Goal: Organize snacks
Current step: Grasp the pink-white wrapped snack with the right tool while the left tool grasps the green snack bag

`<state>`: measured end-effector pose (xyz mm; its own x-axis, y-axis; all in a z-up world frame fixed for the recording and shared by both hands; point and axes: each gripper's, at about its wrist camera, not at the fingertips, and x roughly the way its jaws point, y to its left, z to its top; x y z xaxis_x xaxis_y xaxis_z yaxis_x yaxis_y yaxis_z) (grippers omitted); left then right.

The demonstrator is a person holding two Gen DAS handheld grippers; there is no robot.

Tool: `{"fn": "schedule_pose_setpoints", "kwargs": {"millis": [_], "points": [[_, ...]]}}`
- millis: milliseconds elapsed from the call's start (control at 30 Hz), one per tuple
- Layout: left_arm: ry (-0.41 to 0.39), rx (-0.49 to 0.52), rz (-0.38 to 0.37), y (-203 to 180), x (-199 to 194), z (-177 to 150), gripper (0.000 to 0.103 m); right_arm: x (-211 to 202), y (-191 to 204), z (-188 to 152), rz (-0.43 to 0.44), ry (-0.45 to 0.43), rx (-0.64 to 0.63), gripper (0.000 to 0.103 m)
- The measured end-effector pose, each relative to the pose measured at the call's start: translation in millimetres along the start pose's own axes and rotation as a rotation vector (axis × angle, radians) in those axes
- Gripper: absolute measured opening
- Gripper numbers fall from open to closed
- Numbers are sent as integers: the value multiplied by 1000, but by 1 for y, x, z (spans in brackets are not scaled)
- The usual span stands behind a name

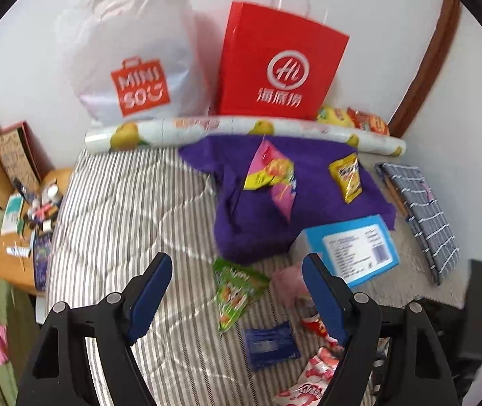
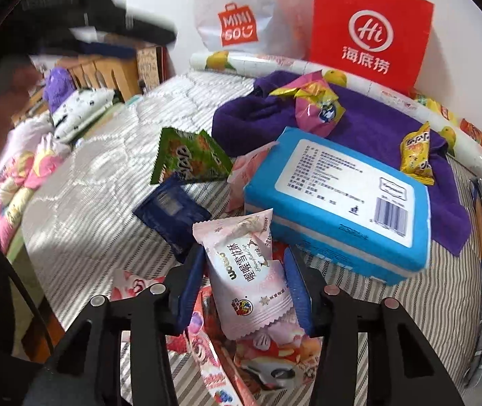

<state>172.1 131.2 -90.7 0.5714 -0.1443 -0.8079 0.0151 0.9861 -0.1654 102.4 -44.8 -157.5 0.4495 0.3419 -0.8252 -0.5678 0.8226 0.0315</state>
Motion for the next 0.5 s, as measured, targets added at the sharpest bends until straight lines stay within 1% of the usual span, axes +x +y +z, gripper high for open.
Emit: {"fn": "schedule_pose_setpoints", "kwargs": {"millis": [167,233,367,467,500], "points": [[38,-1,3,1,19,-15,78,-18,-11,-6,-15,-44,53,47],[61,4,4,0,31,-20,78,-27,-21,-10,-24,-65,90,47],[97,24,27,-5,56,-32,78,-44,-49,-22,-92,-97,181,47],[118,29,34,-6,72,-38,77,-48,-72,-36,-160,-90,238,47],[122,27,34,-5,76,-40,77,-47,-80,-40,-169,-83,263,47]]}}
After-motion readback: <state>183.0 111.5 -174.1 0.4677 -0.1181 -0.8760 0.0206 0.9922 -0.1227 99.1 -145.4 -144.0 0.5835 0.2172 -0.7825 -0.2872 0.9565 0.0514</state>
